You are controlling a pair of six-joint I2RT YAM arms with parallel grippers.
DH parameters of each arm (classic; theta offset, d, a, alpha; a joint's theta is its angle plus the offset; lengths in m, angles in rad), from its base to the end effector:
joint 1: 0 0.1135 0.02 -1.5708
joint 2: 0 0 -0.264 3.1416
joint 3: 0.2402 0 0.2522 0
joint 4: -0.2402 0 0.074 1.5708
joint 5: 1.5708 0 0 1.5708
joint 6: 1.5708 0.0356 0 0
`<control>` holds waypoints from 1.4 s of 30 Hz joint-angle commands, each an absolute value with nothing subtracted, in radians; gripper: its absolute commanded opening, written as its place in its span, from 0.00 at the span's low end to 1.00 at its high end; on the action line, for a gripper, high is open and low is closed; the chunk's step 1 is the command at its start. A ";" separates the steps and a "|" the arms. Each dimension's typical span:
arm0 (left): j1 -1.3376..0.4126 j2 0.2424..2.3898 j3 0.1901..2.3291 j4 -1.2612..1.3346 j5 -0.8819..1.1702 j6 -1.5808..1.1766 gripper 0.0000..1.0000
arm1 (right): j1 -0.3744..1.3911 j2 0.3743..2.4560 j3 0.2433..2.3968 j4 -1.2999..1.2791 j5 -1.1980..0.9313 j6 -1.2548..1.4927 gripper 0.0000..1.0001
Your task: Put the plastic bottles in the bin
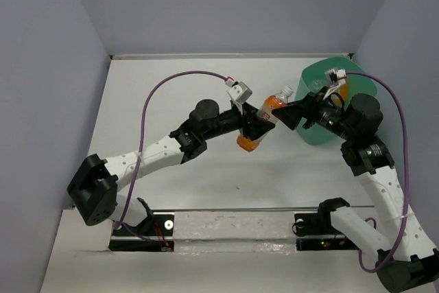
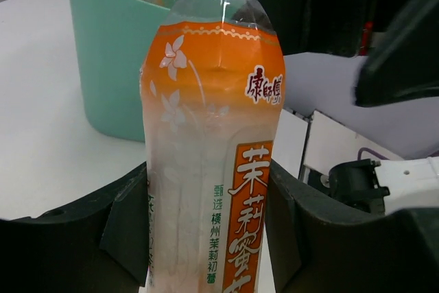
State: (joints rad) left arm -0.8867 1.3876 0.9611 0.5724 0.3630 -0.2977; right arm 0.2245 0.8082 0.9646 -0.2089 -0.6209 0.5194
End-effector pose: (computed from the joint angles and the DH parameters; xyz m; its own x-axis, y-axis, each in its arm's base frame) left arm 0.1962 -0.2605 0.3420 -0.1898 -0.2011 -0.9610 0.9318 0.2715 -0.2408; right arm 0.1641 0.0587 0.3964 -0.4154 0.3193 -0.8518 -0.6235 0.5819 0.5222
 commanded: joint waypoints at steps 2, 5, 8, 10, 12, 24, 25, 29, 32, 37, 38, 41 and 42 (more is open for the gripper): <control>-0.916 1.341 0.982 0.732 0.399 -0.341 0.55 | 0.265 0.796 0.970 -0.144 -0.499 0.500 1.00; -0.927 1.338 0.980 0.741 0.420 -0.347 0.55 | 0.288 0.817 0.983 -0.147 -0.506 0.502 1.00; -0.937 1.339 0.982 0.747 0.429 -0.351 0.56 | 0.316 0.830 0.979 -0.121 -0.500 0.509 0.99; -0.940 1.336 0.982 0.750 0.431 -0.353 0.57 | 0.331 0.841 0.980 -0.115 -0.488 0.514 0.92; -0.943 1.333 0.983 0.752 0.429 -0.357 0.61 | 0.353 0.853 0.995 -0.115 -0.483 0.512 0.85; -0.948 1.151 0.965 0.556 0.263 -0.316 0.99 | 0.353 0.825 1.207 -0.253 -0.178 0.396 0.22; -0.948 1.100 0.962 0.523 0.235 -0.310 0.99 | 0.353 0.831 1.239 -0.271 -0.135 0.350 0.22; -0.946 0.968 0.974 0.313 0.046 -0.273 0.99 | 0.353 0.868 1.397 -0.360 0.200 0.201 0.22; -0.948 0.884 1.015 0.078 -0.192 -0.247 0.99 | 0.353 0.910 1.526 -0.425 0.460 0.036 0.21; -0.946 0.770 1.037 -0.118 -0.346 -0.219 0.99 | 0.353 0.986 1.604 -0.430 0.734 -0.141 0.21; -0.946 0.755 1.023 -0.144 -0.386 -0.210 0.99 | 0.353 1.017 1.614 -0.428 0.786 -0.162 0.22; -0.946 0.694 0.961 -0.147 -0.468 -0.193 0.99 | 0.330 1.072 1.634 -0.428 0.837 -0.225 0.21; -0.946 0.678 0.941 -0.138 -0.480 -0.192 0.99 | 0.319 1.083 1.632 -0.428 0.831 -0.235 0.21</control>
